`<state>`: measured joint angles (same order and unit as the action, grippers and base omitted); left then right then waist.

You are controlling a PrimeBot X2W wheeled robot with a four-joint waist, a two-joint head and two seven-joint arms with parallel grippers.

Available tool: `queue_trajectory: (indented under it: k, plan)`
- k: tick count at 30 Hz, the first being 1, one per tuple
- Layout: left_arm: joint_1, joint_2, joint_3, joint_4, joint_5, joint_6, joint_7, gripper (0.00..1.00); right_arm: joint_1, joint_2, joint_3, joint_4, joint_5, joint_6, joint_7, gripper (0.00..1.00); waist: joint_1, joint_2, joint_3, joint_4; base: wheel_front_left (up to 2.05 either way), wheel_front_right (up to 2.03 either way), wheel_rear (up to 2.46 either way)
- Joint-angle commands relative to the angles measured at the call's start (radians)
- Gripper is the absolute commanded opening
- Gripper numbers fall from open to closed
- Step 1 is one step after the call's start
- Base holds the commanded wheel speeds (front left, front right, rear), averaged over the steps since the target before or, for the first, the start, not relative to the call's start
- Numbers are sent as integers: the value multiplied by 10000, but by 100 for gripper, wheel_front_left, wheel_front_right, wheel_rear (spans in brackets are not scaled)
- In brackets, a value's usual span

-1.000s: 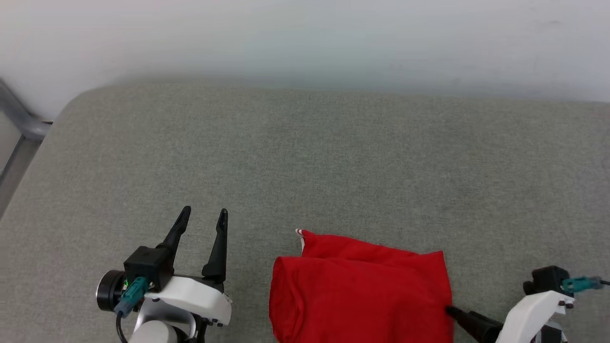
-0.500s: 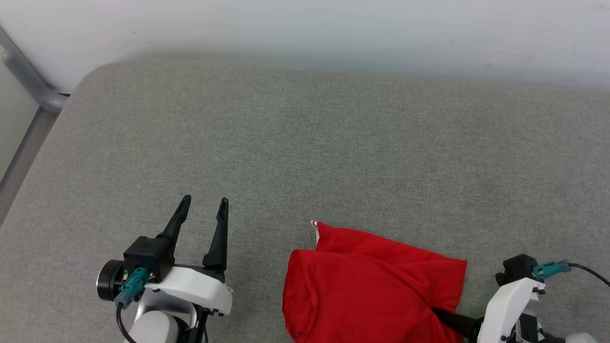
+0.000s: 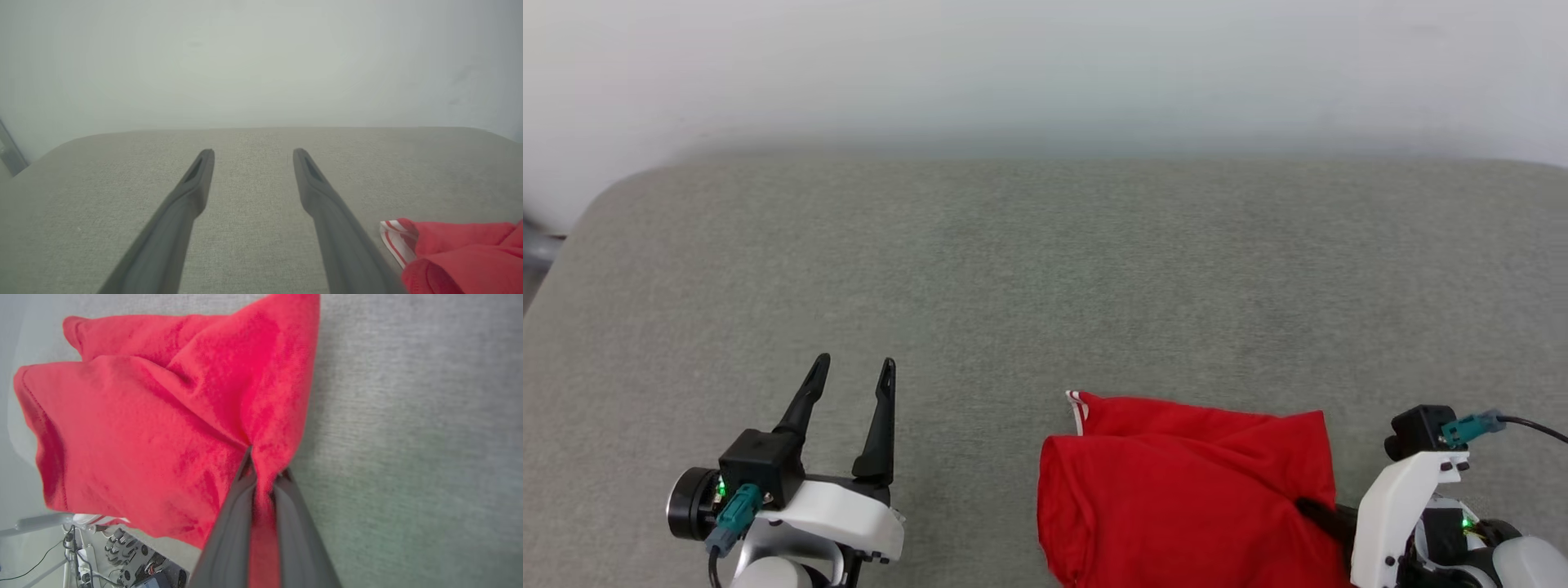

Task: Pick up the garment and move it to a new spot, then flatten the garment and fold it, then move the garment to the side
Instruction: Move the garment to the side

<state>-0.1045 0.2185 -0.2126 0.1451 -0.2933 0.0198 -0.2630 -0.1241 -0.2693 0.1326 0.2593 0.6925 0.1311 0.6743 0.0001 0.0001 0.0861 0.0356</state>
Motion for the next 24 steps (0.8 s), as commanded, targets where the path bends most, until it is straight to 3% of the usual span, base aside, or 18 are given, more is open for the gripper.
queue_trajectory:
  k: [1,13,24]
  plan:
    - [78,19,40,-99,22,36,-18,100,-171,-105,-54,-18,-177,-8,-21,0,-1,-1,-197,-583,0,0,0]
    - [-47,20,-32,-671,167,16,-18,100,-1110,-287,-363,103,-1101,-8,-116,0,-1,-1,370,-3231,0,0,0]
    - [-1100,434,-245,-1410,423,-222,385,100,-3252,-680,-1072,1496,-2001,-8,-1667,0,-1,-1,2204,-4308,0,0,0]
